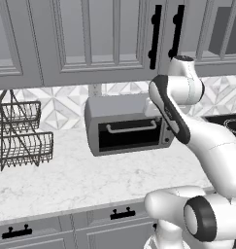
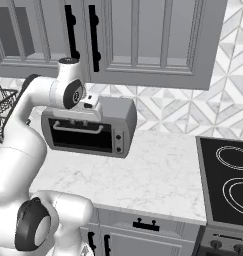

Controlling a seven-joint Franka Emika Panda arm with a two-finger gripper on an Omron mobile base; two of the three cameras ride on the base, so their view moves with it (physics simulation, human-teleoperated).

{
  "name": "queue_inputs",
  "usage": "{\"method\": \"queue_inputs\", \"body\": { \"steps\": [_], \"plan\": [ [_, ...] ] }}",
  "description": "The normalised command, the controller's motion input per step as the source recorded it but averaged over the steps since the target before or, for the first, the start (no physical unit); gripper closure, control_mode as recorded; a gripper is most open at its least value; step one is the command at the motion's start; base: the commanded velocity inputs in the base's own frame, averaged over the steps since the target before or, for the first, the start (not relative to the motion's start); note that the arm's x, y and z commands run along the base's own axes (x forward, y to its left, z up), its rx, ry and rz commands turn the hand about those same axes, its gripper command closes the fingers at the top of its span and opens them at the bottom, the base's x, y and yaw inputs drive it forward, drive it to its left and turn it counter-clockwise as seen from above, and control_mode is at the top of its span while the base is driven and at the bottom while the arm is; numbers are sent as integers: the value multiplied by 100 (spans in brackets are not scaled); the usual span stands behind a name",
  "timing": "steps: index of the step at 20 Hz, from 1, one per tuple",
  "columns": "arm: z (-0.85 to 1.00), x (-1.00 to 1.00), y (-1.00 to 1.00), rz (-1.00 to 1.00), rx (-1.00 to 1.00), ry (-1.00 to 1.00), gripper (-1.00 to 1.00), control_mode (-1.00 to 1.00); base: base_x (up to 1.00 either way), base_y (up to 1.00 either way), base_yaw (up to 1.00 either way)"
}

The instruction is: Navigate to the electric kettle.

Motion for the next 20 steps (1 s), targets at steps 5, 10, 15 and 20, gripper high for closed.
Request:
{"method": "queue_inputs", "body": {
  "steps": [5, 10, 15, 20],
  "plan": [
    [-1, -70, -1, -5, 0, 0, -100, -100, 0, 0, 0],
    [-3, -100, -18, -14, 0, 0, -100, -100, 0, 0, 0],
    [3, -100, -12, -10, 0, 0, -100, -100, 0, 0, 0],
    [14, -56, 34, -4, -1, 0, -100, -100, 0, 0, 0]
  ]
}}
